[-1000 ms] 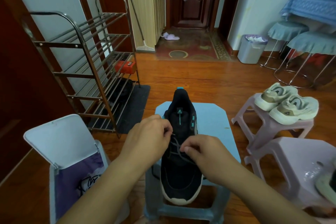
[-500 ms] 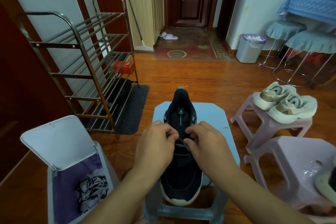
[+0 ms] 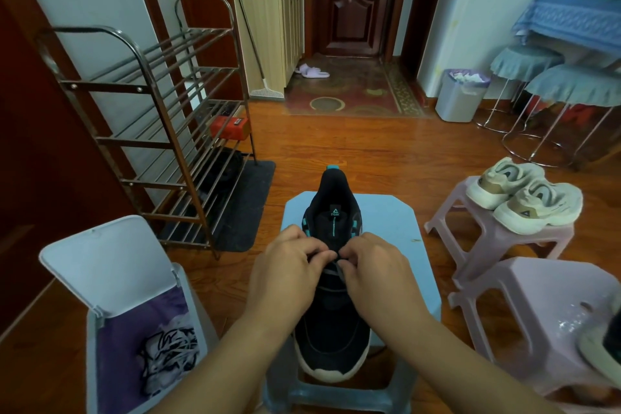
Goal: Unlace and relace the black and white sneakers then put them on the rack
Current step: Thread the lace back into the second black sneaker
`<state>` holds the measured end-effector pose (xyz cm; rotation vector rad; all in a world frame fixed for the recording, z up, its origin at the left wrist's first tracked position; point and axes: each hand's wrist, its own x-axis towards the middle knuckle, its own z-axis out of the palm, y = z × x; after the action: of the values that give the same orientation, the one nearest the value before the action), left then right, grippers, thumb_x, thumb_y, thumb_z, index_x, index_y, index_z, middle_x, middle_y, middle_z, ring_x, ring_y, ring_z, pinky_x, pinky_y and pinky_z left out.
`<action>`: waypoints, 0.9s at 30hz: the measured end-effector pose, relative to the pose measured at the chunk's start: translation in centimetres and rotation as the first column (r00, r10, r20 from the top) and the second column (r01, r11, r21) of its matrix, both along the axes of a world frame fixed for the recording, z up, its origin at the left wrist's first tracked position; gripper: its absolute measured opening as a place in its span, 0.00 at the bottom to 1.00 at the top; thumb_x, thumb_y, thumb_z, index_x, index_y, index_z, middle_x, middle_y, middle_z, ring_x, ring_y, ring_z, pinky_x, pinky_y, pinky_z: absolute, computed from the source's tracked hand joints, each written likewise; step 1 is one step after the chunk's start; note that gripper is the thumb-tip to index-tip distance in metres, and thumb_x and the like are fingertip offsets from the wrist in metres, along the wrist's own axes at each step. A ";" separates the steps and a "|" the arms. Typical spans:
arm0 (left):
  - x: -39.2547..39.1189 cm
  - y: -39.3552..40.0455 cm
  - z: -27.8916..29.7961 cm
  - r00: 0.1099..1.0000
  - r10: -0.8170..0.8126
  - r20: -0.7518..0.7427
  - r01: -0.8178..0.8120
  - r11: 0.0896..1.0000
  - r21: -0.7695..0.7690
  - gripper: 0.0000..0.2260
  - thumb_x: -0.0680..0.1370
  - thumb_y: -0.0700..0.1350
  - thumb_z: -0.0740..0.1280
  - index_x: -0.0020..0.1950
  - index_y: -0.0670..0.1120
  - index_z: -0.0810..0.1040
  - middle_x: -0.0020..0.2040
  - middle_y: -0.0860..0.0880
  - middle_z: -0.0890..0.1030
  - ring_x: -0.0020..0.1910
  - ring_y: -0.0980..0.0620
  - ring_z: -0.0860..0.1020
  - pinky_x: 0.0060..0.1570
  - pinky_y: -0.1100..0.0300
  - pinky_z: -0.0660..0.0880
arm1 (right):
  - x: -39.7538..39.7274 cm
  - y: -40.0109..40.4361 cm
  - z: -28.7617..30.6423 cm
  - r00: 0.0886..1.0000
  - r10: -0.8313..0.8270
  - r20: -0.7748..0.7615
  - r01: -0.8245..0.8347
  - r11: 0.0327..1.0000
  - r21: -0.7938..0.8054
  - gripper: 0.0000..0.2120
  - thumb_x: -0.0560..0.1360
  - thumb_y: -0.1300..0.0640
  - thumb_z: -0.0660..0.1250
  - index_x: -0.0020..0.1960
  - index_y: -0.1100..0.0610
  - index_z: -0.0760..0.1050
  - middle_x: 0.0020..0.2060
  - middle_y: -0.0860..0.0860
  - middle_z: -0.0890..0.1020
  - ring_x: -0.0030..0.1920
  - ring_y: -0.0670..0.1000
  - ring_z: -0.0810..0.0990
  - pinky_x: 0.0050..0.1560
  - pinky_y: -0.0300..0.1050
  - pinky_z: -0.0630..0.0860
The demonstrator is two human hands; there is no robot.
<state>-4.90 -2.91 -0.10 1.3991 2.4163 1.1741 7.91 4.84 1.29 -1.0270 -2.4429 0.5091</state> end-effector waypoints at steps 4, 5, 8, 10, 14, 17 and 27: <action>-0.6 -0.6 0.4 0.999 -0.034 0.005 0.034 0.998 -0.057 0.07 0.80 0.56 0.68 0.52 0.58 0.85 0.45 0.58 0.75 0.44 0.61 0.76 0.46 0.53 0.78 | 0.0 0.6 0.4 0.999 0.025 0.045 -0.025 1.000 0.002 0.03 0.79 0.53 0.66 0.46 0.49 0.75 0.43 0.42 0.69 0.42 0.46 0.72 0.39 0.38 0.67; -0.8 -0.7 0.5 0.999 -0.043 0.013 0.044 0.997 -0.071 0.09 0.81 0.56 0.66 0.52 0.58 0.85 0.45 0.58 0.75 0.45 0.61 0.76 0.47 0.53 0.78 | 0.1 0.9 0.4 0.998 0.046 0.050 -0.047 0.999 0.009 0.04 0.80 0.53 0.66 0.46 0.49 0.75 0.44 0.43 0.68 0.41 0.47 0.73 0.40 0.40 0.68; -1.3 -0.9 0.9 0.994 -0.064 0.083 0.071 0.995 -0.075 0.11 0.82 0.56 0.64 0.51 0.56 0.86 0.45 0.57 0.77 0.46 0.60 0.77 0.49 0.51 0.77 | 0.4 1.2 0.9 0.998 0.060 -0.020 -0.061 0.996 -0.067 0.06 0.81 0.55 0.63 0.45 0.51 0.72 0.47 0.44 0.66 0.41 0.44 0.73 0.41 0.41 0.70; -1.8 -0.9 1.0 0.991 -0.061 0.119 0.069 0.995 -0.071 0.11 0.82 0.54 0.64 0.48 0.56 0.86 0.45 0.57 0.78 0.47 0.60 0.78 0.50 0.51 0.77 | 1.1 2.4 1.3 0.994 -0.055 -0.090 0.033 0.973 -0.228 0.09 0.82 0.58 0.60 0.43 0.52 0.72 0.48 0.47 0.70 0.41 0.44 0.74 0.40 0.39 0.71; -2.3 -0.9 1.1 0.975 -0.082 0.204 0.094 0.994 -0.050 0.11 0.83 0.52 0.65 0.46 0.57 0.86 0.46 0.57 0.80 0.49 0.60 0.79 0.55 0.52 0.77 | 7.1 9.3 1.8 0.639 -0.700 -0.319 0.177 0.538 -0.824 0.07 0.83 0.62 0.59 0.56 0.58 0.76 0.45 0.54 0.80 0.43 0.53 0.82 0.37 0.45 0.79; -2.0 -0.8 1.2 0.969 -0.109 0.223 0.125 0.990 -0.060 0.10 0.83 0.52 0.65 0.50 0.57 0.86 0.49 0.57 0.80 0.52 0.61 0.78 0.57 0.52 0.76 | 11.7 13.3 1.2 0.207 -0.946 -0.250 -0.287 0.186 -0.940 0.18 0.85 0.61 0.56 0.73 0.60 0.69 0.48 0.55 0.81 0.37 0.51 0.85 0.33 0.44 0.80; -0.9 -2.9 1.7 0.974 0.051 0.219 -0.028 0.994 -0.105 0.07 0.79 0.50 0.69 0.51 0.57 0.71 0.47 0.57 0.79 0.46 0.59 0.79 0.48 0.53 0.78 | 2.5 2.2 0.0 0.996 0.070 -0.050 -0.080 0.969 -0.236 0.25 0.79 0.50 0.68 0.74 0.47 0.65 0.58 0.39 0.70 0.61 0.43 0.72 0.60 0.38 0.68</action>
<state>-5.75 -5.83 1.62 1.1311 2.3218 1.1316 10.40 7.00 1.34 -1.0066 -2.4335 0.8574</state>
